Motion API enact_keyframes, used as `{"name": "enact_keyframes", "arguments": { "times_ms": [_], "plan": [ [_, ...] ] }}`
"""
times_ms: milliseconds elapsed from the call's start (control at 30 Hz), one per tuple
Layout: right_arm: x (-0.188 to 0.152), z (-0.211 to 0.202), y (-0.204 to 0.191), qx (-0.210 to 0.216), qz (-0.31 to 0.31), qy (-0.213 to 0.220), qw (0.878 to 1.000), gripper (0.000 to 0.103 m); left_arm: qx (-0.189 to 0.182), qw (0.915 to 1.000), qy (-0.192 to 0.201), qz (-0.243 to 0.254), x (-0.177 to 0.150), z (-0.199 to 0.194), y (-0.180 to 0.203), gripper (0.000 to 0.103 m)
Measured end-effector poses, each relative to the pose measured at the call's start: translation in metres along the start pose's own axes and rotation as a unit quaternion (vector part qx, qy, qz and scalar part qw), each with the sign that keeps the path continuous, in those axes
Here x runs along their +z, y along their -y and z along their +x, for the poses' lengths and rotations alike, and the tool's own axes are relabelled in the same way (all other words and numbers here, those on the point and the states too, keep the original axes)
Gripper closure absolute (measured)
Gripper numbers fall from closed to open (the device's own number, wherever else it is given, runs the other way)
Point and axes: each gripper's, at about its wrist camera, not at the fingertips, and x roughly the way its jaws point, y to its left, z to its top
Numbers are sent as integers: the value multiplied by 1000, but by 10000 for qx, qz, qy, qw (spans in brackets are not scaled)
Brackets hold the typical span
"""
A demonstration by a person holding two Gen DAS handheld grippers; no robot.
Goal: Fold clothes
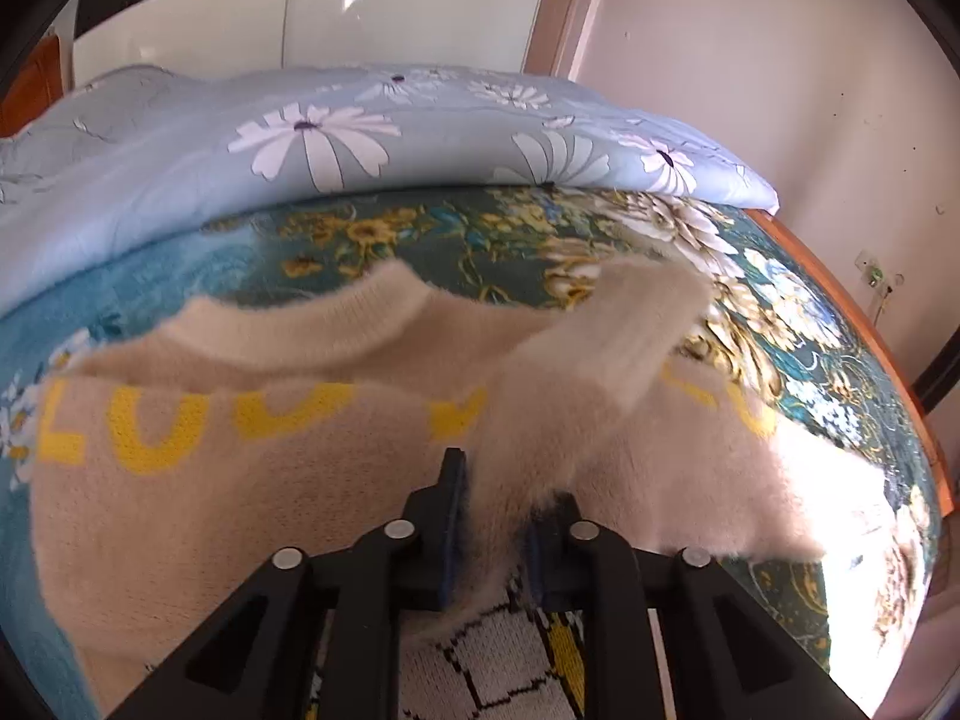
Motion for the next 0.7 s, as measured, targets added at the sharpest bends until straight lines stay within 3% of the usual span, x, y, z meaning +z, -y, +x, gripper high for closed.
{"name": "enact_keyframes", "arguments": {
  "times_ms": [133, 267, 400, 600, 700],
  "plan": [
    [2, 1, 0, -4, 53, 16, 10000, 41, -331, 9989, -261, 194, -7, -4, 6, 65],
    [6, 0, 0, 16, 103, 19, 9999, 41, 101, 9995, -148, -272, -10, -18, -48, 63],
    [24, -3, -1, 124, 102, 44, 9999, 41, 533, 9958, -34, -738, -13, -32, -103, 52],
    [89, 30, -15, 811, 149, -17, 9966, 41, 1176, 9826, 137, -1431, -17, -54, -184, 51],
    [121, 65, -20, 923, 390, -134, 9949, 41, 1148, 9812, -8, -1552, -26, -41, -202, 49]
  ]
}}
